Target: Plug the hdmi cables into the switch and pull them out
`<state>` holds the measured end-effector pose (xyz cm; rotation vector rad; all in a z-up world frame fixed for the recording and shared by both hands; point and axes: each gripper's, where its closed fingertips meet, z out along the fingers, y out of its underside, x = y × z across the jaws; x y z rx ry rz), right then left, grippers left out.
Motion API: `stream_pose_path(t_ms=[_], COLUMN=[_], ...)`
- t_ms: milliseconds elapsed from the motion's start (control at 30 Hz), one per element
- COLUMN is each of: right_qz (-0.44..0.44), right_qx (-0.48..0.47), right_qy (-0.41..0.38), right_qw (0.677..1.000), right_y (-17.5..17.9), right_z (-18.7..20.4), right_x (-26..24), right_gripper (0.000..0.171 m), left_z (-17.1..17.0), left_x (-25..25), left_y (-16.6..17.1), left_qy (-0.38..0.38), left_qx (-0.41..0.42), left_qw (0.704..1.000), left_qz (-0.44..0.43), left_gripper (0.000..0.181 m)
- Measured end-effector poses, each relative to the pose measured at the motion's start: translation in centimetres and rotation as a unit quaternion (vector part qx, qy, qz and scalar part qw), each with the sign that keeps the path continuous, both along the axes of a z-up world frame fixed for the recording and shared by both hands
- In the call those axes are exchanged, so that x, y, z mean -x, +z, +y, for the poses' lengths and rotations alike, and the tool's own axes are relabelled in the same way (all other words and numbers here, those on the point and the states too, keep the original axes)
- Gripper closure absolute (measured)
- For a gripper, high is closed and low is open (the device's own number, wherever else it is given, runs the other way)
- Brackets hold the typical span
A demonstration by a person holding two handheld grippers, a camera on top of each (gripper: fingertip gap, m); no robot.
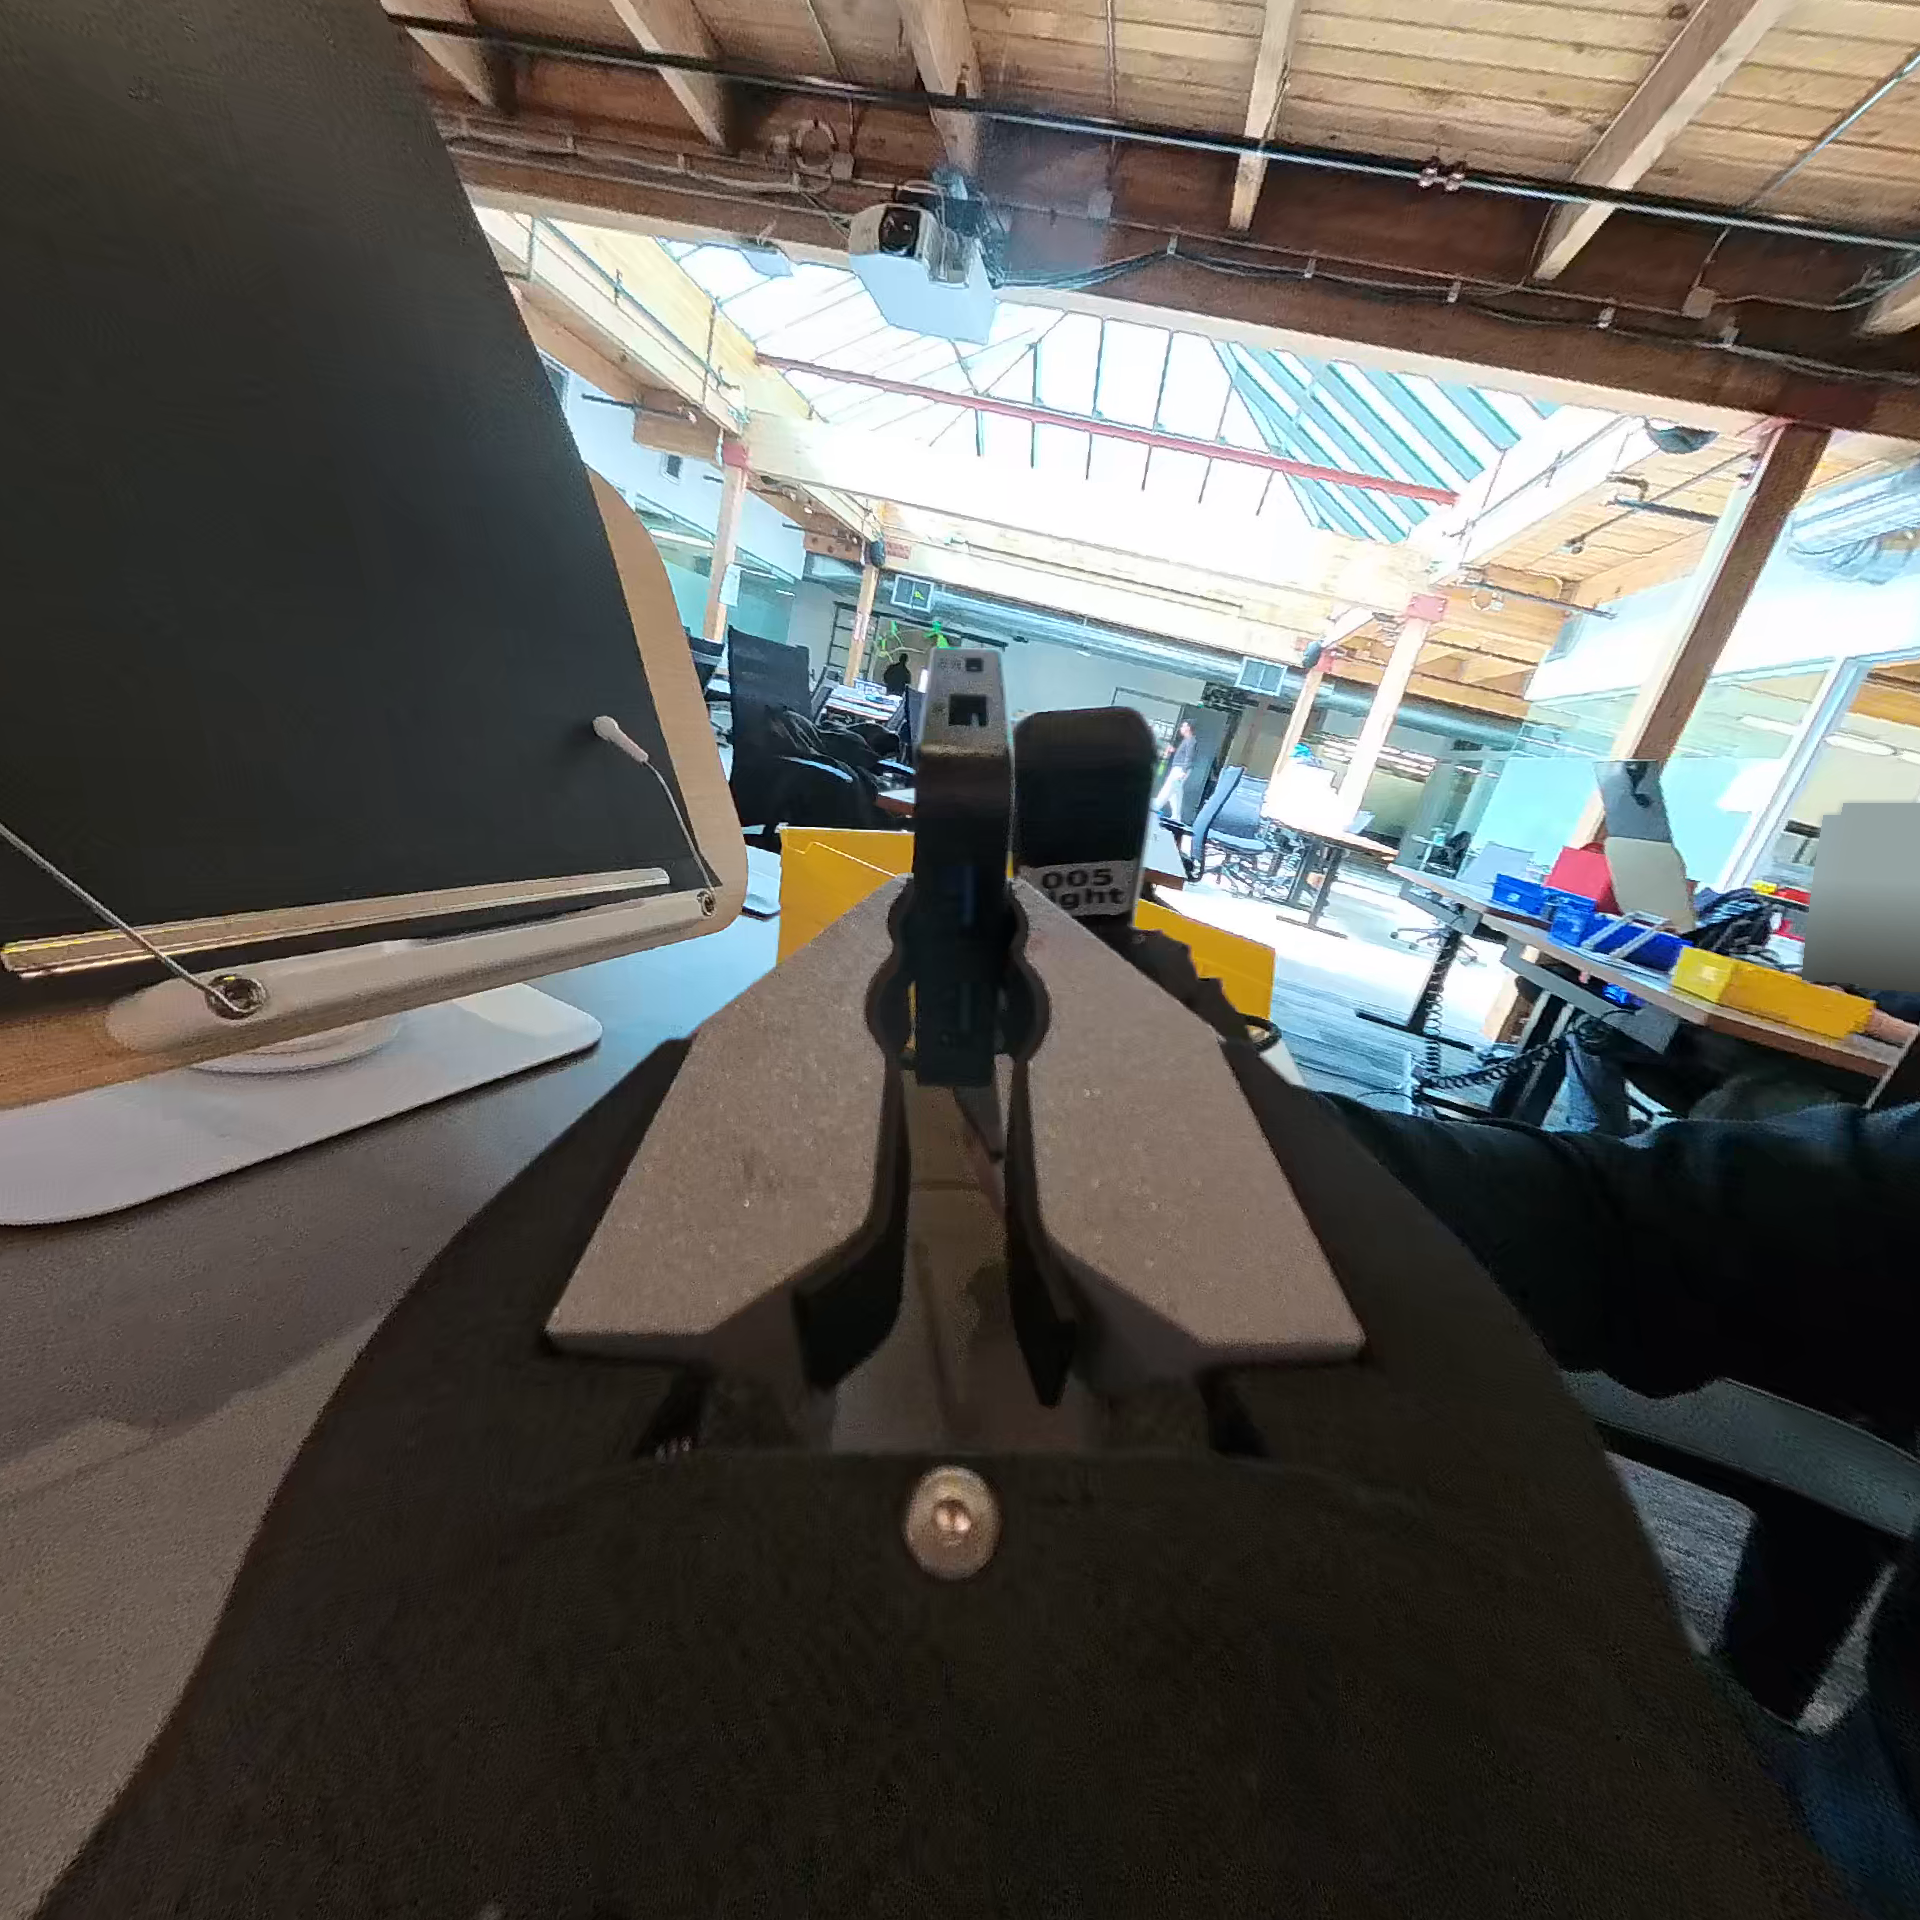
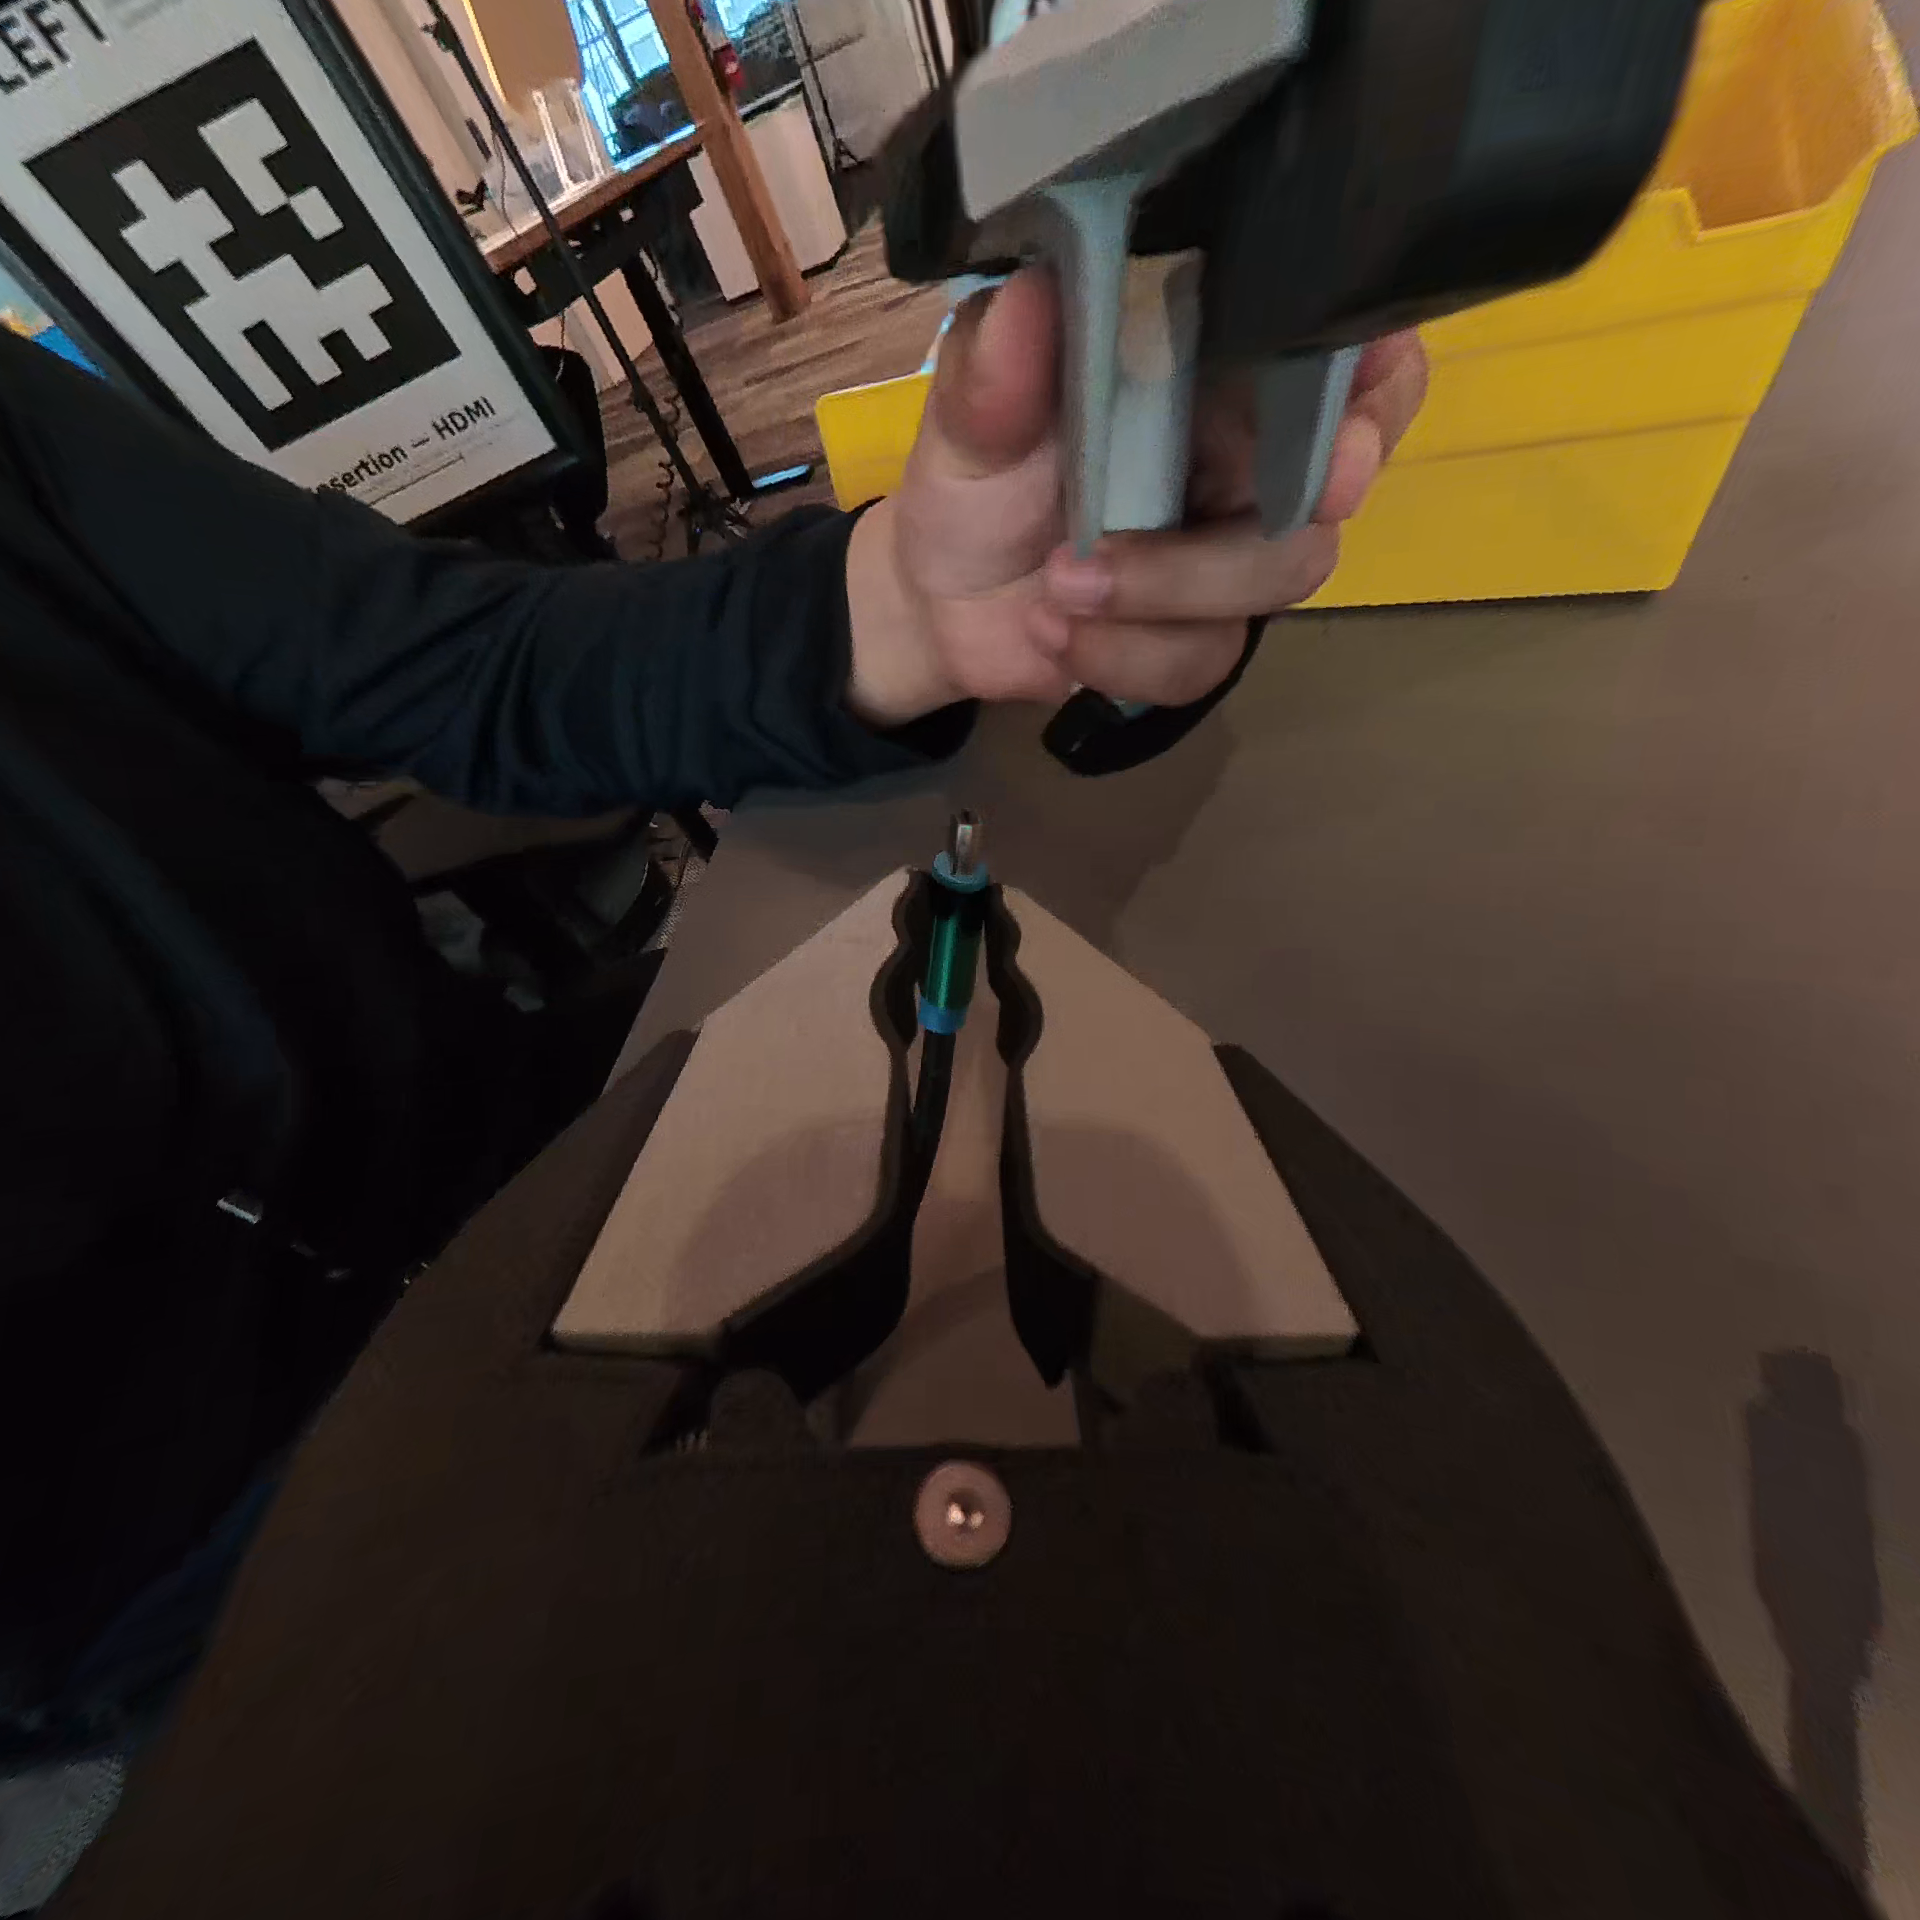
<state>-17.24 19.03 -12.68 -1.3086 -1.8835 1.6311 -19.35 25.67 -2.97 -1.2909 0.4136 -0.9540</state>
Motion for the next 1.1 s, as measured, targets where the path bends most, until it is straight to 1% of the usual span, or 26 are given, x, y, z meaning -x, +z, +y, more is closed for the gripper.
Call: stream_pose_path(t_ms=[133,200,333,400,500,600,700,833,1000,1100], right_qz=[0.045,0.062,0.081,0.066,0.016,-0.022,-0.024,0.023,0.066,0.093], right_qx=[-0.02,-0.037,-0.135,-0.164,-0.196,-0.225,-0.211,-0.194,-0.16,-0.097], right_qy=[0.001,-0.018,-0.085,-0.128,-0.205,-0.294,-0.366,-0.41,-0.406,-0.401], right_qw=[0.999,0.997,0.984,0.976,0.959,0.929,0.906,0.891,0.897,0.906], right_y=[2.0,3.1,6.9,9.8,14.0,17.7,21.1,26.1,31.4,33.1], right_z=[-1.0,-1.7,-2.5,-1.7,1.0,4.5,7.2,8.1,6.4,5.9], right_x=[-0.7,-0.9,-3.1,-5.3,-9.6,-14.1,-17.7,-20.9,-23.6,-24.6], right_gripper=[0.163,0.163,0.163,0.163,0.163,0.163,0.163,0.163,0.163,0.163], left_z=[0.5,0.7,1.2,1.5,1.8,1.9,1.9,2.1,2.2,2.1], left_x=[-0.3,-0.4,-0.5,-0.5,-0.4,-0.3,-0.2,0.1,0.4,0.5], left_y=[-0.8,-1.1,-1.6,-2.1,-2.5,-2.5,-2.5,-2.7,-2.6,-2.4], left_qy=[0.026,0.039,0.052,0.056,0.063,0.066,0.067,0.074,0.072,0.072], left_qx=[-0.016,-0.022,-0.012,-0.003,0.003,0.006,0.005,0.009,0.015,0.014], left_qw=[0.999,0.997,0.996,0.996,0.995,0.995,0.995,0.995,0.996,0.996], left_qz=[0.04,0.056,0.068,0.07,0.077,0.074,0.072,0.073,0.057,0.053], left_gripper=[0.171,0.17,0.171,0.171,0.171,0.17,0.171,0.171,0.171,0.171])
